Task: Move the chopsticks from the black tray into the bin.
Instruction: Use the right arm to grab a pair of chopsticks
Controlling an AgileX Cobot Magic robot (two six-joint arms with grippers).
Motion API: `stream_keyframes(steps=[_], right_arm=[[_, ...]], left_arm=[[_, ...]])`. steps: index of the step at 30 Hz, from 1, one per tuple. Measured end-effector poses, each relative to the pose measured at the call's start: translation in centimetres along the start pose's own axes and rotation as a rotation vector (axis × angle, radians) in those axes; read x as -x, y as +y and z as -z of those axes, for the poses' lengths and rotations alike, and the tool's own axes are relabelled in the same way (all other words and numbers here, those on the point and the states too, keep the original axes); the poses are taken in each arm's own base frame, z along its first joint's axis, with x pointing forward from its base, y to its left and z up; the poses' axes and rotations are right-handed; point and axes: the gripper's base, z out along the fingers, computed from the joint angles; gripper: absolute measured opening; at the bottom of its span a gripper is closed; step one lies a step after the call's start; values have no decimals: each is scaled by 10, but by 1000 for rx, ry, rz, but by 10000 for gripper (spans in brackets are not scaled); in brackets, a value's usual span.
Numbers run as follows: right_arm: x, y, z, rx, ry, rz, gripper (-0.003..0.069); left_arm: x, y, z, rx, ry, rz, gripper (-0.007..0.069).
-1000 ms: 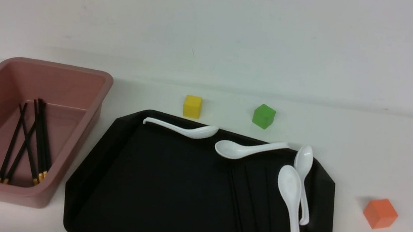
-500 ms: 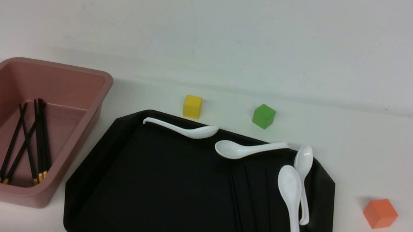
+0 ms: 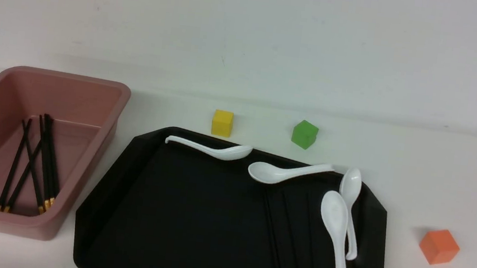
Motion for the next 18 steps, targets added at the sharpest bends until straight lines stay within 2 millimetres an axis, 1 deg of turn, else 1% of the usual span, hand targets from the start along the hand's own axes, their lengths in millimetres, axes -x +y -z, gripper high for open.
stream_keyframes(steps=[1, 2, 3, 4, 5, 12, 16, 17, 18], right_arm=[[0, 2, 0, 27, -1, -199, 239], [1, 4, 0, 42, 0, -318, 239], [1, 4, 0, 45, 1, -326, 239], [1, 5, 0, 56, -1, -418, 239], [2, 5, 0, 61, -3, -452, 239], [2, 6, 0, 70, -11, -501, 239], [16, 5, 2, 97, -160, -515, 226], [26, 6, 4, 116, -240, -504, 202], [32, 8, 6, 128, -277, -480, 185]], left_arm=[[0, 0, 0, 0, 0, 0, 93], [0, 0, 0, 0, 0, 0, 93], [0, 0, 0, 0, 0, 0, 93], [0, 0, 0, 0, 0, 0, 93], [0, 0, 0, 0, 0, 0, 93], [0, 0, 0, 0, 0, 0, 93], [0, 0, 0, 0, 0, 0, 95], [0, 0, 0, 0, 1, 0, 96], [0, 0, 0, 0, 1, 0, 96]])
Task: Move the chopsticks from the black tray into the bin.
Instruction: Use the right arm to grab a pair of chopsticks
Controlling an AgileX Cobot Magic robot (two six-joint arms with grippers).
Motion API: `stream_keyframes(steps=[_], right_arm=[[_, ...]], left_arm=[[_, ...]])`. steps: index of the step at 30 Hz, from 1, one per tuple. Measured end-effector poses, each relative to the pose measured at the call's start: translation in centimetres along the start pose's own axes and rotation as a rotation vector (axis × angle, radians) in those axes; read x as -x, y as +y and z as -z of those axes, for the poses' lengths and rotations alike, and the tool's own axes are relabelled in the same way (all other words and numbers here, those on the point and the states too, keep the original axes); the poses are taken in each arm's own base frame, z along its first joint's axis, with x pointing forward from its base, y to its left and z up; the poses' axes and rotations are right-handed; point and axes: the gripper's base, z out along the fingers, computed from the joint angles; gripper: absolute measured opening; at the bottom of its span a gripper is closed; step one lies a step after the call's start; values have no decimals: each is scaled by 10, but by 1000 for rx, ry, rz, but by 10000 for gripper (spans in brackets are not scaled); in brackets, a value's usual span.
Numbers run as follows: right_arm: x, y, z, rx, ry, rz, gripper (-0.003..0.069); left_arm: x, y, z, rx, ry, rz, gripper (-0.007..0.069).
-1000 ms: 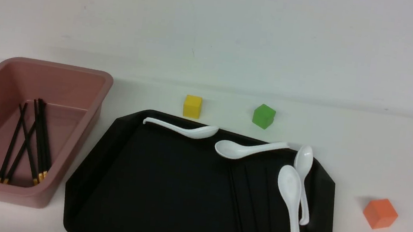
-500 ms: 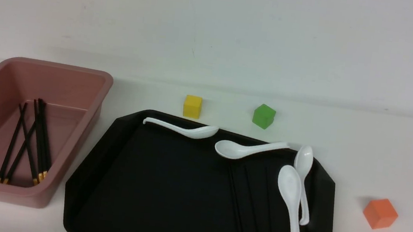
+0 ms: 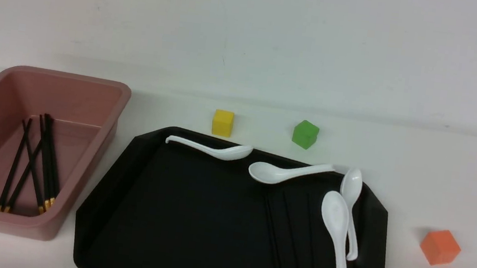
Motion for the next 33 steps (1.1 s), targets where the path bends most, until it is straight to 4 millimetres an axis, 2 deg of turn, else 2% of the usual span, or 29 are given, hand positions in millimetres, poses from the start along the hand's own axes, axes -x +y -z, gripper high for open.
stream_keyframes(steps=[2, 4, 6, 7, 9, 10, 12, 13, 14, 17, 20, 23, 27, 30, 33], right_arm=[[12, 16, 1, 46, -42, 69, 139], [28, 43, -2, 77, -61, 229, 55], [39, 64, -8, 63, -14, 381, 1], [44, 75, -15, 30, 59, 469, -10], [47, 85, -24, -30, 178, 544, -11], [48, 91, -32, -99, 317, 581, -10], [44, 91, -48, -207, 522, 588, -5], [42, 91, -51, -233, 571, 587, -3], [33, 85, -67, -333, 794, 565, 3], [13, 72, -89, -382, 1065, 527, 10], [-19, 61, -113, -252, 1337, 445, 17], [-47, 66, -128, -91, 1467, 380, 20], [-86, 81, -147, -40, 1560, 431, 19], [-114, 92, -156, -103, 1596, 557, 22], [-133, 99, -165, -194, 1582, 721, 29]], left_arm=[[0, 0, 0, 0, 0, 0, 96], [0, 0, 0, 0, 0, 0, 98], [0, 0, 0, 0, 0, 0, 101], [0, 0, 0, 0, 0, 0, 102], [0, 0, 0, 0, 0, 0, 104], [0, 0, 0, 0, 0, 0, 106], [0, 0, 0, 0, 0, 0, 108], [0, 0, 0, 0, 0, 0, 110], [0, 0, 0, 0, 0, 0, 111], [0, 0, 0, -1, 0, 0, 113], [0, 0, 0, -1, 0, 0, 113], [0, 0, 0, -1, 0, 0, 118], [0, 0, 0, -1, 0, 0, 125], [0, 0, 0, -1, 0, 0, 127], [0, 0, 0, -1, 0, 0, 130]])
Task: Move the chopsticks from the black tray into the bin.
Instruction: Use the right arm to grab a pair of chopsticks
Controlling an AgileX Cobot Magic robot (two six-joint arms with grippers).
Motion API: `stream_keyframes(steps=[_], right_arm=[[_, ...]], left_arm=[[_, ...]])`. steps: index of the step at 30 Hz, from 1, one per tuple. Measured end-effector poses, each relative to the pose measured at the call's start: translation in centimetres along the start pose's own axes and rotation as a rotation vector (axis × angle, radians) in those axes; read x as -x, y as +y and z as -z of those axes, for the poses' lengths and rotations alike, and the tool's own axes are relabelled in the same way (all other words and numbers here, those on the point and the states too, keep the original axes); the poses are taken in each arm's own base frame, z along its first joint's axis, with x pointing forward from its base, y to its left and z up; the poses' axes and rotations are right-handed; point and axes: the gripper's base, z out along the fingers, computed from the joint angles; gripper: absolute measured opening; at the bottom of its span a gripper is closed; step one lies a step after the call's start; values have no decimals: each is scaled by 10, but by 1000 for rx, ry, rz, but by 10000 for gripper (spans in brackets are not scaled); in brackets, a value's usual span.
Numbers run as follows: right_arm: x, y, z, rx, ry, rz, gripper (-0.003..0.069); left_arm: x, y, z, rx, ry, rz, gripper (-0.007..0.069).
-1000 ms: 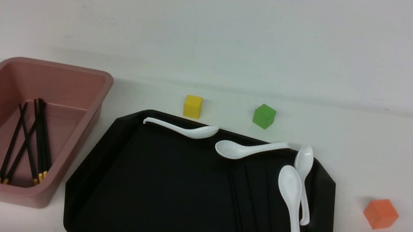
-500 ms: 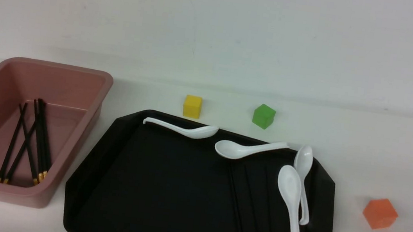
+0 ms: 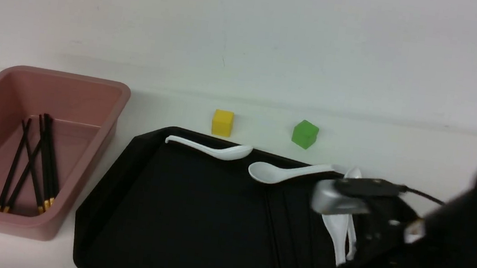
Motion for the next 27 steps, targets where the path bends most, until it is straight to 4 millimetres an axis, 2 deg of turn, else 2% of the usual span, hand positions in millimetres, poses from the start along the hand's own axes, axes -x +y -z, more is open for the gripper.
stream_keyframes(steps=[5, 10, 12, 13, 15, 25, 27], right_arm=[[22, 11, -18, -169, -5, -7, 72], [52, 15, -51, -229, 14, -51, 232], [60, 15, -64, -235, 27, -55, 293], [61, 16, -64, -234, 23, -54, 293], [68, 14, -84, -243, 48, -59, 353], [73, 1, -125, -285, 119, -72, 376], [73, 0, -127, -287, 126, -74, 376]], left_arm=[[0, 0, 0, -2, 1, -1, 132], [0, 0, 0, -3, 1, -1, 139], [0, 0, 0, -3, 1, -1, 141], [0, 0, 0, -3, 1, -1, 141], [0, 0, 0, -3, 1, -1, 141], [0, 0, 0, -3, 1, -1, 142], [0, 0, 0, -3, 1, -1, 144]])
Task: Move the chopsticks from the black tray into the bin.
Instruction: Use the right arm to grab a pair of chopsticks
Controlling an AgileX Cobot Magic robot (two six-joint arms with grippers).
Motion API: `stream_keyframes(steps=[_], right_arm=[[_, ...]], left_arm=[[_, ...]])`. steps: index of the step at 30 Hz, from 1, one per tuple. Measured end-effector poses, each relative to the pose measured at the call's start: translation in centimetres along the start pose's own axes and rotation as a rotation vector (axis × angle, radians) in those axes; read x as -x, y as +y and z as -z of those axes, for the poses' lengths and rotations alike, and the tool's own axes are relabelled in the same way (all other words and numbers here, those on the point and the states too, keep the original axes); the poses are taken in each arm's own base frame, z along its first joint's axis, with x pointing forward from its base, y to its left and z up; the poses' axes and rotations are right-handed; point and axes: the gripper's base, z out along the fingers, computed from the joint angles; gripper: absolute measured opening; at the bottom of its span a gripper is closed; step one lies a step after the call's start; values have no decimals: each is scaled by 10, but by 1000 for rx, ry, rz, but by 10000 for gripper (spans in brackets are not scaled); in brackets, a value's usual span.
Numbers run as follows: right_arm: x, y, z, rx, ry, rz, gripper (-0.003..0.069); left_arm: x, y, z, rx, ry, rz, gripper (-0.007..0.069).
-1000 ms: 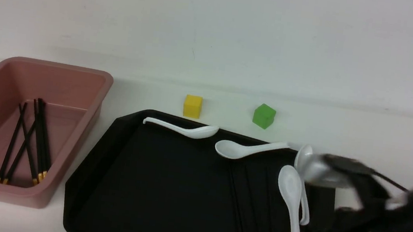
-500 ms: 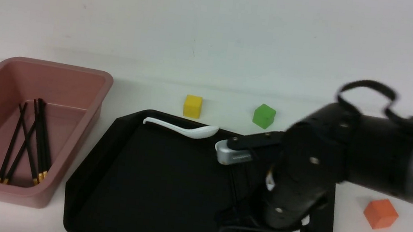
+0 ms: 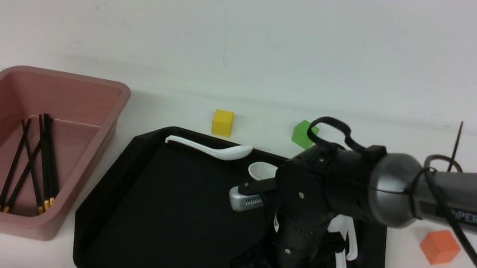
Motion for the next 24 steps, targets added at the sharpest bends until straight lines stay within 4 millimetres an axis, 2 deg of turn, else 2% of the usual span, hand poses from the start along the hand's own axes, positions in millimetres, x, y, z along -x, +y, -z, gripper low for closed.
stream_keyframes(steps=[9, 14, 19, 24], right_arm=[[0, 0, -1, 0, 1, -3, 353], [1, 0, -2, -8, 10, 0, 289], [2, 0, -3, -13, 14, 3, 189], [1, 0, -2, -18, 21, 4, 141]], left_arm=[[0, 0, 0, 0, 0, 0, 152], [0, 0, 0, 0, 0, 0, 159], [0, 0, 0, 0, 0, 0, 165], [0, 0, 0, 0, 0, 0, 166]])
